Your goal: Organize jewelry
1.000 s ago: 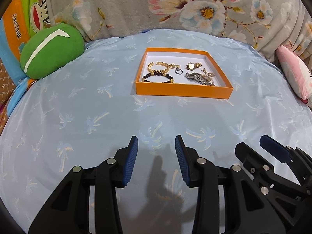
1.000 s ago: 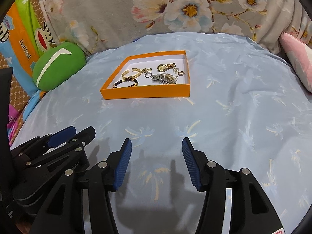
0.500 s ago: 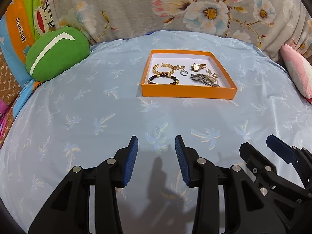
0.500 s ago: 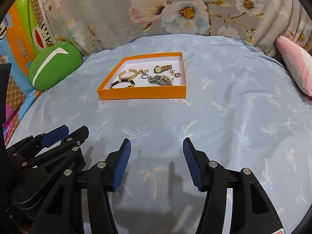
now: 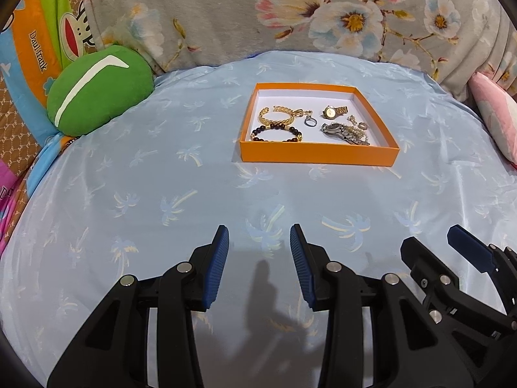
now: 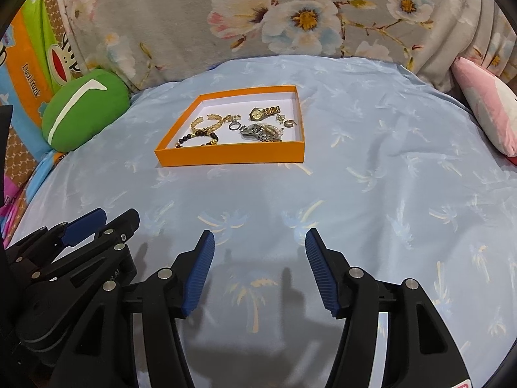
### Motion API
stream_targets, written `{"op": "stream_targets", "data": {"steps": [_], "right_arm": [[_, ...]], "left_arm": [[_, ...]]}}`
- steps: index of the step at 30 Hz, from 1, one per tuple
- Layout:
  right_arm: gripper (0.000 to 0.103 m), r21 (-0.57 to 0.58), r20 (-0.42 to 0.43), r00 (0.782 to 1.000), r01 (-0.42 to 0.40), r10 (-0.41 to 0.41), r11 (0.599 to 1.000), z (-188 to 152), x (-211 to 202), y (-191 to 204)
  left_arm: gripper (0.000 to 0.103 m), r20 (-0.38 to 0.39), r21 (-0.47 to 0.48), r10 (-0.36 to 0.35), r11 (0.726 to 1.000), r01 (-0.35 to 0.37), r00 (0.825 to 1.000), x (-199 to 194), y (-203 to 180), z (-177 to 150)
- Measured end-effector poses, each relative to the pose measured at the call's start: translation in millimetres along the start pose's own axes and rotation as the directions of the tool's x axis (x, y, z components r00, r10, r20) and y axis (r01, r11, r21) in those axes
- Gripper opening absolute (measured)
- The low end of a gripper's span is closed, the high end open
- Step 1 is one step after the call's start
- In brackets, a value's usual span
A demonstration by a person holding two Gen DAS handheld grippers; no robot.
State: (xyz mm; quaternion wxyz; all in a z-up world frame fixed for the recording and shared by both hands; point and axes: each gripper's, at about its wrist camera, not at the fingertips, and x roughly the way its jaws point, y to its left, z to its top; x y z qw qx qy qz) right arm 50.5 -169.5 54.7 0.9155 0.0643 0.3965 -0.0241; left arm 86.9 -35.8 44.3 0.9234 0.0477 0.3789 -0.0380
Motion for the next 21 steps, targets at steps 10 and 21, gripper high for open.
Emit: {"op": "stream_targets", "data": {"steps": [10, 21], "right_arm": [[0.059, -0.002, -0.004, 1.0, 0.016, -0.016, 1.0, 2.1, 4.4, 1.9], [0.059, -0.006, -0.005, 1.0, 0.02, -0.02, 1.0, 2.8, 6.0, 2.7]], "left_arm": [[0.038, -0.007, -0.002, 0.009, 1.0, -0.009, 1.0, 3.7, 1.1, 1.9], [0.038, -0.011, -0.003, 0.026, 1.0, -0.026, 1.0, 7.0, 1.7, 1.9]]}}
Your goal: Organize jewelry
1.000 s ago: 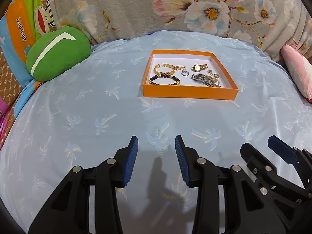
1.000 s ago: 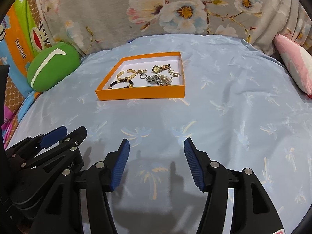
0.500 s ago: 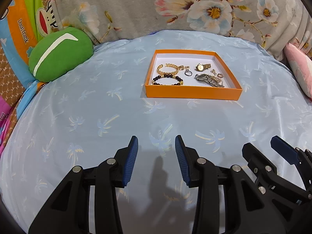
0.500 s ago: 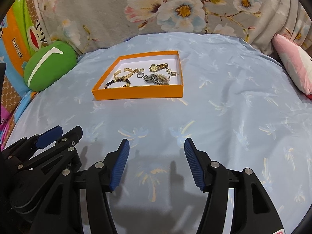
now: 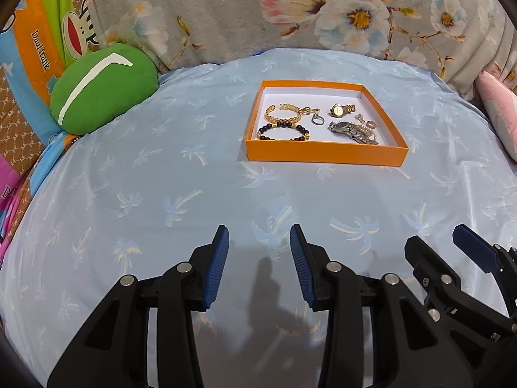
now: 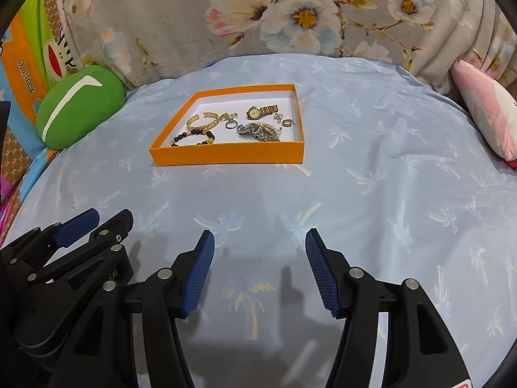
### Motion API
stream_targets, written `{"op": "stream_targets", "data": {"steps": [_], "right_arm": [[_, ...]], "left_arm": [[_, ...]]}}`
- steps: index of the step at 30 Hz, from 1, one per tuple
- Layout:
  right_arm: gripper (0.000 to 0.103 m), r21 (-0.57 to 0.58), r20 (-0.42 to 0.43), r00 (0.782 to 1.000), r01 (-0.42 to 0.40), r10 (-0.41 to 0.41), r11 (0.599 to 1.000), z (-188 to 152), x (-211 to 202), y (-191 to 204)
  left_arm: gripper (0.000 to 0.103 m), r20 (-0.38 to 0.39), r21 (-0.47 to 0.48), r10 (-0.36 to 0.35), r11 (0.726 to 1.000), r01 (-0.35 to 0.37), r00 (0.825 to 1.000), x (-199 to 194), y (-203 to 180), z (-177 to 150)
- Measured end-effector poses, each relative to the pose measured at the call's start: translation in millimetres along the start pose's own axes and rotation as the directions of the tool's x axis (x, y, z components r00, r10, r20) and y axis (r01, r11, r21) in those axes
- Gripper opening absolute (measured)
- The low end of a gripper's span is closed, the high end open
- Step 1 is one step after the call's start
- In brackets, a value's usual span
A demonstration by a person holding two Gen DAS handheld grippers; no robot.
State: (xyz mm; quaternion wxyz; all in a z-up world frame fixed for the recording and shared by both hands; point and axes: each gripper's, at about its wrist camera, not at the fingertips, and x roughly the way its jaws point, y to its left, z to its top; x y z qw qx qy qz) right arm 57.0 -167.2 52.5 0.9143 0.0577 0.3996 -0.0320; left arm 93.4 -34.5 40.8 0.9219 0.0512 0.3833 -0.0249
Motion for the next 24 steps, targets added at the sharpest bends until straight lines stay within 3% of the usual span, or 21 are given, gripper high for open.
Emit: {"op": "stream_targets", "data": {"steps": [7, 24], "right_arm": [[0.059, 0.013, 0.001, 1.0, 0.002, -0.002, 1.0, 0.2, 2.4, -1.9], [0.059, 0.009, -0.006, 1.0, 0.007, -0.007, 1.0, 2.2, 5.6, -3.6]], "left_arm": [[0.052, 0.003, -0.009, 0.019, 1.0, -0.019, 1.0, 0.4, 2.8, 1.1], [0.057, -0.009, 0.0, 0.05, 0.999, -0.05, 0.999, 4.5, 1.3, 4.8]]}}
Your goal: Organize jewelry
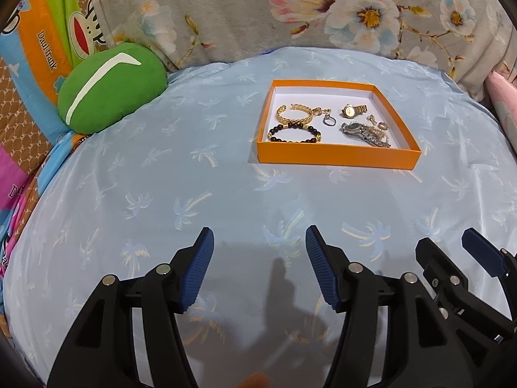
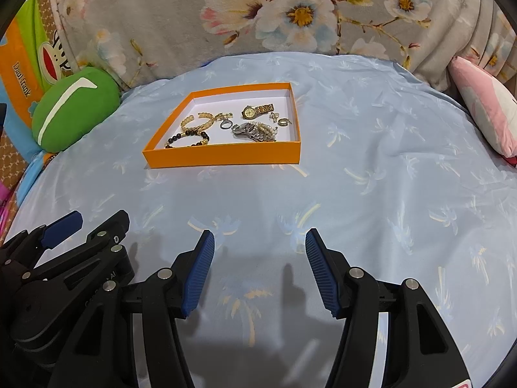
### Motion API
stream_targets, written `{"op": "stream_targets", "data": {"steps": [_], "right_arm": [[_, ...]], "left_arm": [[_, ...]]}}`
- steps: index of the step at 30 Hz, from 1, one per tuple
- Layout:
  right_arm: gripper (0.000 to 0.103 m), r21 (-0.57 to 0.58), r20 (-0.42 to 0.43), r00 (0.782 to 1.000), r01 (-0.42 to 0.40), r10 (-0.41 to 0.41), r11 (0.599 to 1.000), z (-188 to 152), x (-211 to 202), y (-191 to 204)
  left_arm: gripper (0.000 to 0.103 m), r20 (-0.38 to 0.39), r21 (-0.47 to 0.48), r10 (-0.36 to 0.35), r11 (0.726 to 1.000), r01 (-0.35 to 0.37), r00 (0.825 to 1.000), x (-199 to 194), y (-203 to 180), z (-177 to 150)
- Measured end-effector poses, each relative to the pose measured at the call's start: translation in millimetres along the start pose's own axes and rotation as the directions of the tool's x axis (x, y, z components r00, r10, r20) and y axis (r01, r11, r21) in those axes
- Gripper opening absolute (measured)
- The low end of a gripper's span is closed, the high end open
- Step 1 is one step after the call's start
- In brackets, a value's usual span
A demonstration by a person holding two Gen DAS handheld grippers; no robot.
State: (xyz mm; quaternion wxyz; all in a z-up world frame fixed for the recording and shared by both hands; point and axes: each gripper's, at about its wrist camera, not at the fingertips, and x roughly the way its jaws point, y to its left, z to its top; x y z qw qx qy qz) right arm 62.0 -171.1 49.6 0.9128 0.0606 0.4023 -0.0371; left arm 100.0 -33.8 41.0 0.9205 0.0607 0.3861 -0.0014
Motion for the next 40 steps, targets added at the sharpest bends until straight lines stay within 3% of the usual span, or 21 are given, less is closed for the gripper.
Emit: {"op": "stream_targets", "data": {"steps": [40], "right_arm": [[0.059, -0.025, -0.004, 0.999, 0.04, -0.04, 0.999, 13.6, 26.3, 3.3]], "left_arm": [[0.064, -0.019, 0.0, 0.029, 1.0, -0.029, 0.999, 26.5, -3.7, 13.4]]}}
